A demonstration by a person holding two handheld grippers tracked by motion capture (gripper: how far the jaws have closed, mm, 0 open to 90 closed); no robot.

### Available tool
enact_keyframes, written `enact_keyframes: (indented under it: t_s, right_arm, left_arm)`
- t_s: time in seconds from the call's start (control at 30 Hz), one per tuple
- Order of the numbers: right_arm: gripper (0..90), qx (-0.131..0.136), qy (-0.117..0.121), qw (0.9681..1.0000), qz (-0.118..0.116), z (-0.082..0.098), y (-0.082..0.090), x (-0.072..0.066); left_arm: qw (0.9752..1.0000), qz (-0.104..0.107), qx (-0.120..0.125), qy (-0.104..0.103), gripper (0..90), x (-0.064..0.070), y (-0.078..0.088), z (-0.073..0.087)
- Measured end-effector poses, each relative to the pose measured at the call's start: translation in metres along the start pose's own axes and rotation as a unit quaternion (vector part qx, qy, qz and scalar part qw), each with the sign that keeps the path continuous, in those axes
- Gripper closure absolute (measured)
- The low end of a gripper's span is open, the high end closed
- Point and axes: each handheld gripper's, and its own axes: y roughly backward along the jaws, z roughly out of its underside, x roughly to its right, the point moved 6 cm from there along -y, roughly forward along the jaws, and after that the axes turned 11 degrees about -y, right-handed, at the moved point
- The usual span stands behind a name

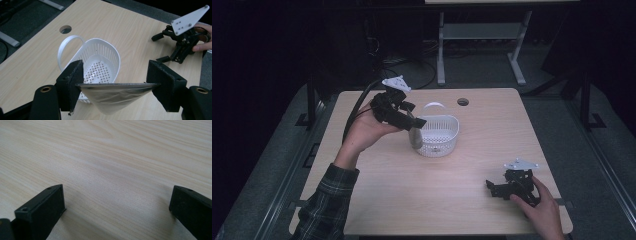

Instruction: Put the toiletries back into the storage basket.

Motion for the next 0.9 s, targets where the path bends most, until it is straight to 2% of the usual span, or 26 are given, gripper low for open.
enact_keyframes:
  t_s: [0.4,0.6,0.9]
  right_arm:
    - [0.0,0.000,0.000,1.0000,0.000,0.000,0.000,0.000]
    - [0.0,0.000,-0.001,1.0000,0.000,0.000,0.000,0.000]
    - [0.0,0.000,0.000,1.0000,0.000,0.000,0.000,0.000]
  left_arm:
    - [0.9999,-0.011,0.004,0.006,29.6,-0.014,-0.005,-0.005]
    - [0.9998,-0.017,0.009,0.010,29.5,-0.024,-0.014,-0.008]
    - [0.9998,-0.020,0.004,0.009,29.5,-0.032,-0.025,-0.011]
